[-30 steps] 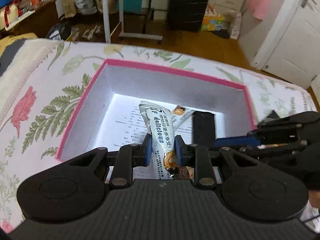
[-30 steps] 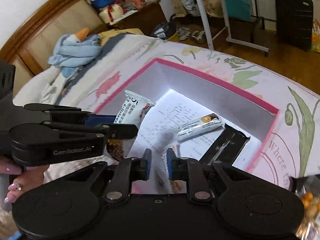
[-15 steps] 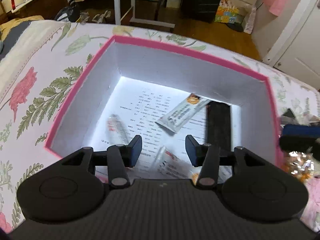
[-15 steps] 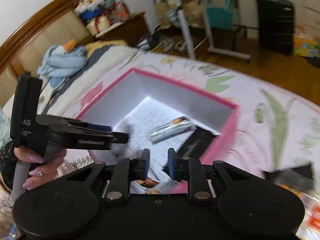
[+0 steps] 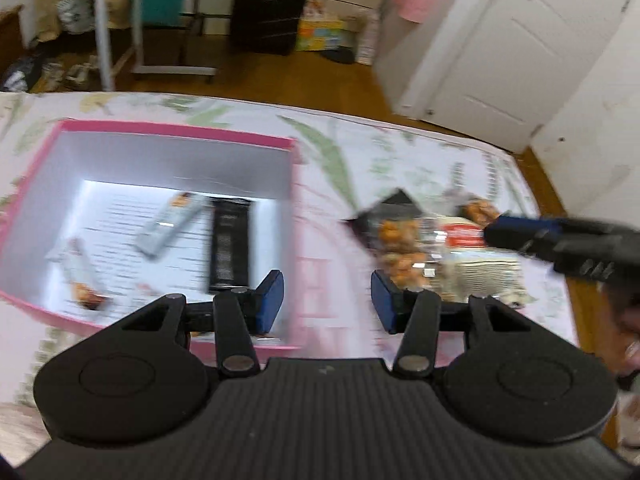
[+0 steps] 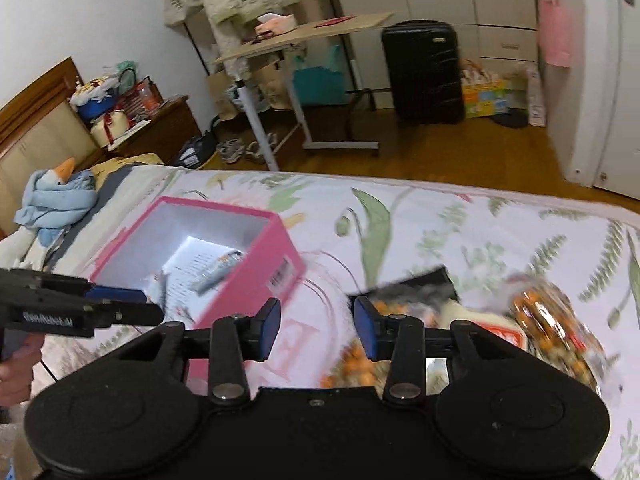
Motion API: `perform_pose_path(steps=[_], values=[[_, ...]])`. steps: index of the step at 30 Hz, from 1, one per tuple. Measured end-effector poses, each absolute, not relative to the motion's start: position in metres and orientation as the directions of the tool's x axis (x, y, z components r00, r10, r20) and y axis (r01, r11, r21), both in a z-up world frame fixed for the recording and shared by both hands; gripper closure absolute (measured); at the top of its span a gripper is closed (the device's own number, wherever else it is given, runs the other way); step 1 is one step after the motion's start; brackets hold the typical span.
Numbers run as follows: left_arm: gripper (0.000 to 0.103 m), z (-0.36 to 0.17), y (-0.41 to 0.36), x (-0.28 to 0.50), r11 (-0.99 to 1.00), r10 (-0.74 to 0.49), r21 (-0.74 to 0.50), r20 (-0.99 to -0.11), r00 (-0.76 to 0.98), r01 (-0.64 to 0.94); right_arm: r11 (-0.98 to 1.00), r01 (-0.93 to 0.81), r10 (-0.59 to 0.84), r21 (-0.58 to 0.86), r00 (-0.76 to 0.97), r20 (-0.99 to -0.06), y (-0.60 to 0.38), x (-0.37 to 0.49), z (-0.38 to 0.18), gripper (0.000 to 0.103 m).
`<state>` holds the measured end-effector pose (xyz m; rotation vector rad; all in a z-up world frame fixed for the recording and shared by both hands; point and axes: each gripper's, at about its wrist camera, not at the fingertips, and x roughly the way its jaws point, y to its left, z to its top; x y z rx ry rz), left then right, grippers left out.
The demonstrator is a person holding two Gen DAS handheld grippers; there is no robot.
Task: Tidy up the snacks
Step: 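Reach the left tool to the coated peanut bag and close on it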
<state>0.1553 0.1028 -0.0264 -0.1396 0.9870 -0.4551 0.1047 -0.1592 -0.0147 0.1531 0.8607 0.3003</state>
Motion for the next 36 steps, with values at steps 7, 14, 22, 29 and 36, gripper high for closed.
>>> perform_pose_path(steps=[7,14,22,29,36], values=[[0.055,-0.072,0.026,0.16,0.868,-0.489,-0.371,-0.752,0.442,0.33,0.967,-0.222,0.241,0.128,0.621,-0.746,-0.16,0.097,-0.067,0.045],[0.049,-0.137,-0.005,0.188,0.878,-0.478,-0.421,-0.783,0.398,0.226,0.971,-0.227,0.204,0.074,0.63,-0.75,-0.164,0.093,-0.112,0.033],[0.027,-0.162,-0.004,0.202,0.809,-0.587,-0.529,-0.751,0.304,0.255,0.944,-0.306,0.286,0.125,0.568,-0.772,-0.155,0.09,-0.125,0.015],[0.031,-0.171,-0.005,0.201,0.784,-0.618,-0.563,-0.748,0.241,0.263,0.955,-0.289,0.228,0.06,0.593,-0.772,-0.134,0.091,-0.139,0.002],[0.041,-0.156,-0.01,0.194,0.818,-0.556,-0.464,-0.791,0.257,0.341,0.96,-0.279,0.198,0.023,0.619,-0.76,-0.125,0.084,-0.147,0.0]])
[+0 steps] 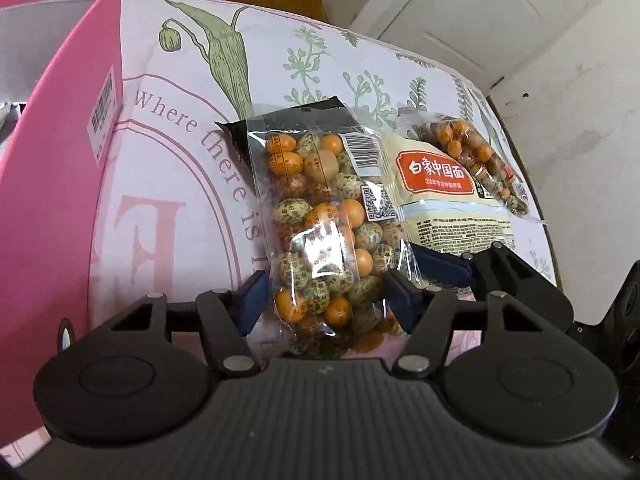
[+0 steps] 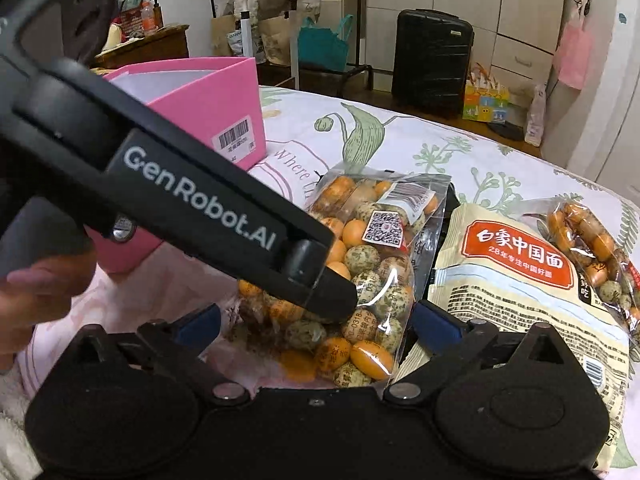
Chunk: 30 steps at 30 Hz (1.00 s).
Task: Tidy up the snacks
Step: 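Reach the left tool to the coated peanut bag and close on it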
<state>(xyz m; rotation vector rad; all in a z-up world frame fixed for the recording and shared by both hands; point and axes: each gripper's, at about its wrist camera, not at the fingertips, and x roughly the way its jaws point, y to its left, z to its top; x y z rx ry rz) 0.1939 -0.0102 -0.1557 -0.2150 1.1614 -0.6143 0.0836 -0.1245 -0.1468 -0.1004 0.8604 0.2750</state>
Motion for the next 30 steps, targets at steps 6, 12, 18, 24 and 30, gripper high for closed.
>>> perform_pose_path(steps=[6,12,18,24,30], values=[[0.044,-0.147,-0.01,0.186,0.835,-0.521,-0.416,-0.808,0.275,0.36,0.969,-0.214,0.235,0.125,0.631,-0.739,-0.138,0.077,-0.137,0.014],[0.044,-0.144,-0.004,0.176,0.83,-0.531,-0.457,-0.823,0.202,0.319,0.967,-0.2,0.249,0.158,0.605,-0.756,-0.143,0.069,-0.13,0.026],[0.044,-0.129,-0.001,0.152,0.829,-0.522,-0.449,-0.835,0.174,0.333,0.959,-0.201,0.276,0.198,0.526,-0.805,-0.137,0.065,-0.112,0.017],[0.044,-0.104,0.012,0.131,0.827,-0.525,-0.455,-0.835,0.165,0.329,0.952,-0.232,0.296,0.202,0.509,-0.808,-0.124,0.05,-0.089,0.013],[0.044,-0.077,0.033,0.112,0.836,-0.511,-0.44,-0.842,0.174,0.328,0.941,-0.272,0.318,0.203,0.496,-0.808,-0.106,0.036,-0.065,0.012]])
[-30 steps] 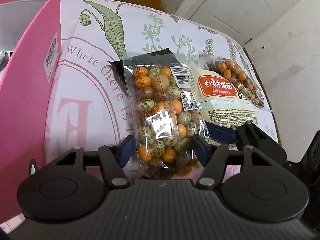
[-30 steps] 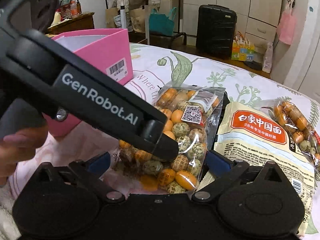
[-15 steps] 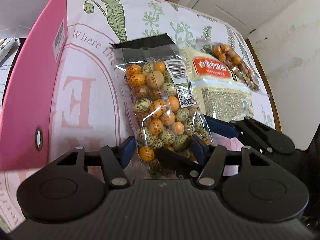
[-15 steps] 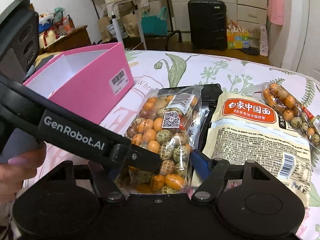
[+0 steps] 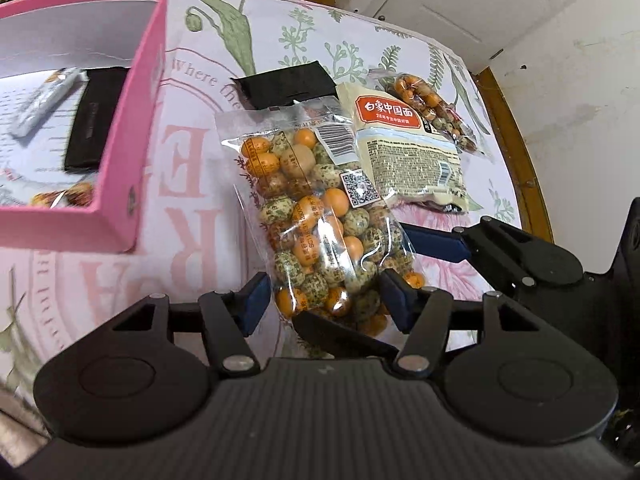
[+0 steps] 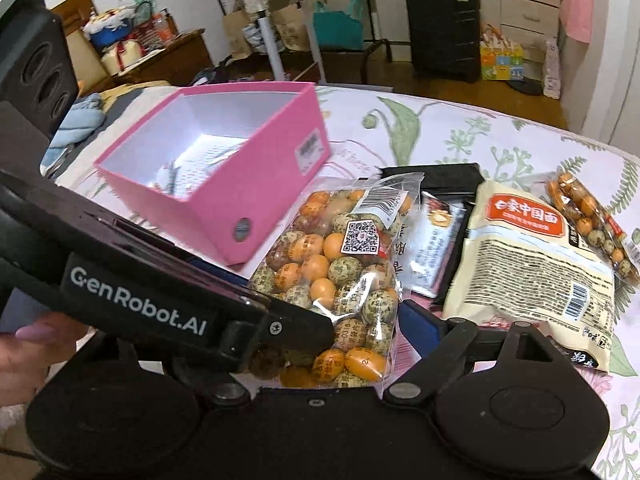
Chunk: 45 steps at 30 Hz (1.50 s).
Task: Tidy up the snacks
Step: 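Reach the left tool to the coated peanut bag and close on it, then carry the peanut bag over the pink box and open the left tool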
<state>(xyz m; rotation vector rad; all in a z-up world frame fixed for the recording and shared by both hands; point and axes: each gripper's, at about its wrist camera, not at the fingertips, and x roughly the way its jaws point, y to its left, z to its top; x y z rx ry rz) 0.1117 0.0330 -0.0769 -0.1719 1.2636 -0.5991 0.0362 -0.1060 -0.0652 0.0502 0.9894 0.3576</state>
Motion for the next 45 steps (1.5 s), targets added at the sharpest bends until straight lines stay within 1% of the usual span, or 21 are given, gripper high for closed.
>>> perform_pose_path(steps=[8,13,18,22,24,28,31,35,39,45], values=[[0.044,-0.05,0.067,0.092,0.851,-0.493,-0.418,-0.845,0.208,0.317,0.919,-0.332,0.354,0.212,0.461,-0.814,-0.075,0.026,-0.041,0.011],[0.044,-0.036,0.087,0.085,0.866,-0.477,-0.399,-0.838,0.264,0.3,0.903,-0.374,0.381,0.213,0.466,-0.799,-0.06,0.027,-0.032,0.012],[0.044,-0.018,0.112,0.087,0.87,-0.48,-0.399,-0.819,0.314,0.29,0.883,-0.425,0.41,0.2,0.492,-0.768,-0.041,0.033,-0.014,0.015],[0.044,-0.008,0.141,0.097,0.879,-0.474,-0.405,-0.796,0.378,0.249,0.853,-0.485,0.453,0.192,0.506,-0.734,-0.023,0.054,-0.003,0.02],[0.044,-0.011,0.155,0.108,0.889,-0.458,-0.415,-0.786,0.415,0.195,0.835,-0.523,0.464,0.17,0.505,-0.728,-0.012,0.072,-0.004,0.023],[0.044,-0.02,0.175,0.136,0.914,-0.394,-0.39,-0.78,0.486,0.115,0.796,-0.595,0.476,0.111,0.503,-0.721,0.012,0.111,-0.013,0.027],[0.044,-0.028,0.192,0.159,0.911,-0.371,-0.411,-0.771,0.517,0.041,0.758,-0.646,0.506,0.097,0.488,-0.711,0.025,0.144,-0.02,0.028],[0.044,-0.042,0.2,0.189,0.912,-0.336,-0.41,-0.784,0.522,-0.027,0.709,-0.697,0.548,0.108,0.448,-0.706,0.033,0.18,-0.033,0.028],[0.043,-0.062,0.203,0.211,0.914,-0.299,-0.394,-0.816,0.495,-0.098,0.673,-0.725,0.575,0.149,0.386,-0.722,0.037,0.205,-0.054,0.028],[0.042,-0.09,0.212,0.23,0.874,-0.33,-0.446,-0.837,0.437,-0.195,0.621,-0.772,0.583,0.14,0.334,-0.741,0.039,0.222,-0.071,0.028]])
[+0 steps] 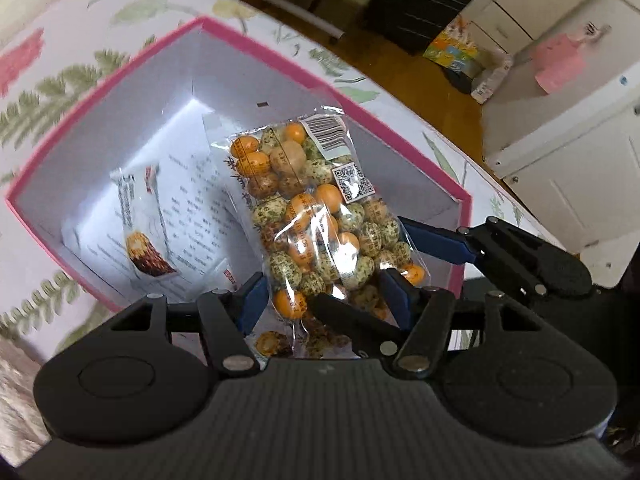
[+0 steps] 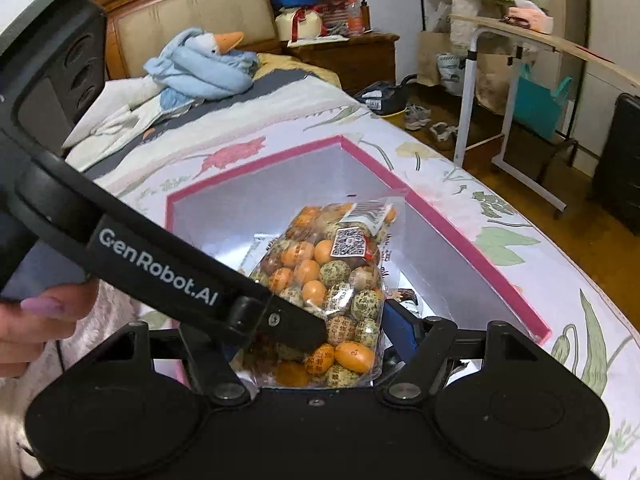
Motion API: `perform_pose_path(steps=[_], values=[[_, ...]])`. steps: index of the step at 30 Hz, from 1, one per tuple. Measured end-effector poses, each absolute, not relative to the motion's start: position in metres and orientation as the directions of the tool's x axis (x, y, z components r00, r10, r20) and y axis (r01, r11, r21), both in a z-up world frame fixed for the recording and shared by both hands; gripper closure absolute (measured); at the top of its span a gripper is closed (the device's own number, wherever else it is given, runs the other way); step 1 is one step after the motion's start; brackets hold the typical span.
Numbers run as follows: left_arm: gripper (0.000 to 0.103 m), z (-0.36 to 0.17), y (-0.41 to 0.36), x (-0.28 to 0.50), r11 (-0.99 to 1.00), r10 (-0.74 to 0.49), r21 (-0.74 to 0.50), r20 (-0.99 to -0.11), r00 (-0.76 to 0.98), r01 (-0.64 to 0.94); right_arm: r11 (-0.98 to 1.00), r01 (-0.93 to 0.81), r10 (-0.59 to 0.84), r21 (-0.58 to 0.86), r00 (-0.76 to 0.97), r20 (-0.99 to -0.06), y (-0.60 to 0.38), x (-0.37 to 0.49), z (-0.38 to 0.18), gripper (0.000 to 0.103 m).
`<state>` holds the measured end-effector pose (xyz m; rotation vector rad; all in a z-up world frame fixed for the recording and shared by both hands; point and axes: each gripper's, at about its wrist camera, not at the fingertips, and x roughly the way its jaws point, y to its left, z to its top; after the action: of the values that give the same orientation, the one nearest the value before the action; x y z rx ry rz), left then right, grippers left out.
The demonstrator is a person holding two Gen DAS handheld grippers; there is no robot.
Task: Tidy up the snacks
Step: 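Carry the peanut bag over the pink box and open the left tool, then grasp the white noodle bag with the left tool while the right grasps it too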
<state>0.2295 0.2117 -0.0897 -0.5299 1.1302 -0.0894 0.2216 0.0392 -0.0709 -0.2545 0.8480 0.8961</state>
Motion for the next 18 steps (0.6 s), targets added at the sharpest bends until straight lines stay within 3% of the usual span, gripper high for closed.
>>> perform_pose_path(steps=[3,10,14,18], values=[[0.042,-0.102,0.211,0.239,0.849,-0.343,-0.466,-0.845,0.411,-0.249,0.592,-0.8,0.568,0.097,0.329,-0.755,0.043,0.228,-0.076,0.028],[0.042,-0.132,0.203,0.253,0.79,-0.384,-0.521,-0.832,0.401,-0.324,0.512,-0.838,0.476,-0.19,0.461,-0.749,0.052,0.215,-0.083,0.029],[0.04,-0.112,0.189,0.243,0.882,-0.271,-0.411,-0.843,0.465,-0.232,0.547,-0.783,0.382,-0.296,0.548,-0.744,0.044,0.196,-0.086,0.028],[0.04,-0.09,0.181,0.23,0.93,-0.225,-0.334,-0.846,0.483,-0.153,0.625,-0.725,0.376,-0.288,0.604,-0.703,0.006,0.165,-0.071,0.026]])
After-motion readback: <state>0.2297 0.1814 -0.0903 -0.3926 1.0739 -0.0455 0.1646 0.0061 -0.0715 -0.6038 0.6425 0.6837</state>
